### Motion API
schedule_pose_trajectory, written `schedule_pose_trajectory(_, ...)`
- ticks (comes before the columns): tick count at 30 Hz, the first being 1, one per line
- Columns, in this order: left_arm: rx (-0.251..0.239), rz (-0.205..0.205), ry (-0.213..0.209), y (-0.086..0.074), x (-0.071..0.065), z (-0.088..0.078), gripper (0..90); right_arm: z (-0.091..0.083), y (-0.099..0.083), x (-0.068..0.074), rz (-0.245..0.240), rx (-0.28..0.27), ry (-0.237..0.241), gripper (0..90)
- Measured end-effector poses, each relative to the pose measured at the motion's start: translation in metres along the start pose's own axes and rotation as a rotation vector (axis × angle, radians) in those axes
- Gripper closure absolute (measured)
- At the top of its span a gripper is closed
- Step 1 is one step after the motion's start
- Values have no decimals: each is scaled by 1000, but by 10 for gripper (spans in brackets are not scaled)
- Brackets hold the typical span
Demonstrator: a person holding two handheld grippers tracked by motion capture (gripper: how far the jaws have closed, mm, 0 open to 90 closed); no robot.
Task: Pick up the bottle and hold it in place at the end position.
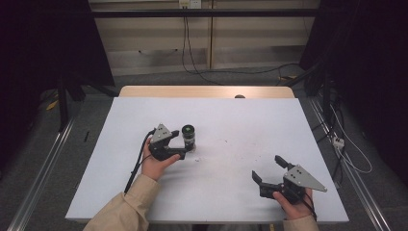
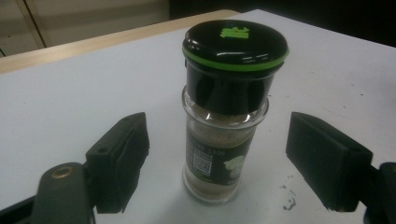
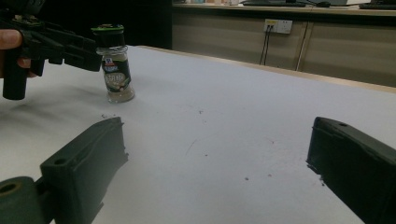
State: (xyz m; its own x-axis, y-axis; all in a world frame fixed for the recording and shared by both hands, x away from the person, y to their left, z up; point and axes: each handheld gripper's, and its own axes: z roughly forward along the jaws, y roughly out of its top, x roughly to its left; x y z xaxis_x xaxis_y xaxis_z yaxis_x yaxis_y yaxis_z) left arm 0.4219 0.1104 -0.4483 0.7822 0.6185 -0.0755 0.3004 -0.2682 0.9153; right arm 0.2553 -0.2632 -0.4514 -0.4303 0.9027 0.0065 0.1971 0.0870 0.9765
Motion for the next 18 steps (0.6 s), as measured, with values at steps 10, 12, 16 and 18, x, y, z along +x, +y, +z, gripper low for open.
schedule_pose_trajectory(10, 22, 6, -6, -3, 1, 11, 316, 0, 0, 0, 2, -1, 2, 36)
schedule_pose_trajectory(12, 21, -7, -11, -4, 1, 13, 325, 0, 0, 0, 2, -1, 3, 36)
schedule_pose_trajectory(16, 20, -7, -9, -4, 0, 16, 345, 1, 0, 0, -1, 1, 3, 36)
schedule_pose_trajectory(18, 23, -6, -5, -3, 0, 18, 353, 1, 0, 0, 1, 1, 6, 36)
